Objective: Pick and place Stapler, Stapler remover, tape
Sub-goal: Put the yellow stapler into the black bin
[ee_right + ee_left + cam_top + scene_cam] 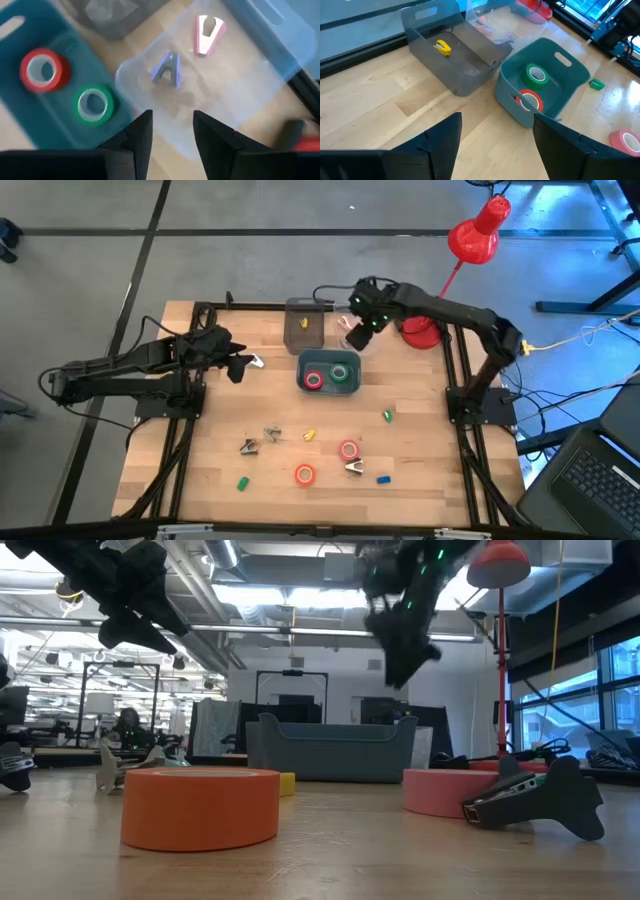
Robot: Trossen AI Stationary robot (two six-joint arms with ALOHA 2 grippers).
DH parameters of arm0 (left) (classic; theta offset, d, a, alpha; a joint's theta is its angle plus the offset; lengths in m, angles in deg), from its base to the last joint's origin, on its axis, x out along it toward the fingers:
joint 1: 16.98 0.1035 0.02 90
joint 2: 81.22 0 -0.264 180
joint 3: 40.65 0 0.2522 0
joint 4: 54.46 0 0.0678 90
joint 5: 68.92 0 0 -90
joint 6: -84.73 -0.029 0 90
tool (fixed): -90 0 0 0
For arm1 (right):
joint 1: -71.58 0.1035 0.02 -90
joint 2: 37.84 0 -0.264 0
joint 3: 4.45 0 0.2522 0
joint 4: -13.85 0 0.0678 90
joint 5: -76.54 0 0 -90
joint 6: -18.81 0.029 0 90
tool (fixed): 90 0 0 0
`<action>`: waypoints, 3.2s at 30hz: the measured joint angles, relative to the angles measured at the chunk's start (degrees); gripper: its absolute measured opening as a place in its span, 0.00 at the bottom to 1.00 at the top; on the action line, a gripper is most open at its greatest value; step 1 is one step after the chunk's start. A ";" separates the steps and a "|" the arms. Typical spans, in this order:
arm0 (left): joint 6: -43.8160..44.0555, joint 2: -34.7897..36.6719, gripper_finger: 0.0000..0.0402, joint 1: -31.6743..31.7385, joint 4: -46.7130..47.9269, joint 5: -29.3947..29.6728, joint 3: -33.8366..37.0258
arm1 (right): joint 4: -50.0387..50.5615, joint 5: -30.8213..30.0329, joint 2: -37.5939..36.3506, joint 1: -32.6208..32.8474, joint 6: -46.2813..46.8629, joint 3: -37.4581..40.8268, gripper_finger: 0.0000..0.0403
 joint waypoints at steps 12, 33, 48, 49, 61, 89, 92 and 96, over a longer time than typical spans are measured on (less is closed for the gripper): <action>-2.82 -0.01 0.59 -0.01 0.02 -7.54 0.00 | 14.77 -12.60 -9.94 14.81 18.68 0.00 0.36; 15.36 -23.51 0.58 -21.16 -13.58 -10.61 0.00 | 22.13 -19.00 -11.42 18.70 27.50 0.00 0.36; 25.73 -48.27 0.58 -32.50 -32.93 -5.30 -12.20 | 25.43 -19.02 -11.40 17.63 17.49 0.00 0.36; 25.77 -49.35 0.58 -32.70 -32.51 -4.84 -13.82 | 25.73 -19.04 -11.40 17.62 16.87 0.00 0.36; 30.11 -55.97 0.58 -34.14 -2.27 1.25 -30.63 | 26.65 -23.72 -12.92 16.26 9.05 0.00 0.36; 26.15 -70.59 0.58 -34.81 -9.94 2.01 -30.84 | 21.44 -23.48 -22.02 13.03 4.31 0.02 0.36; 26.10 -73.17 0.58 -34.08 -11.68 1.06 -30.84 | 21.47 -23.48 -22.02 13.03 3.39 0.02 0.36; 25.90 -75.77 0.58 -33.57 -12.70 0.53 -30.93 | 21.64 -23.48 -22.02 13.03 3.18 0.02 0.36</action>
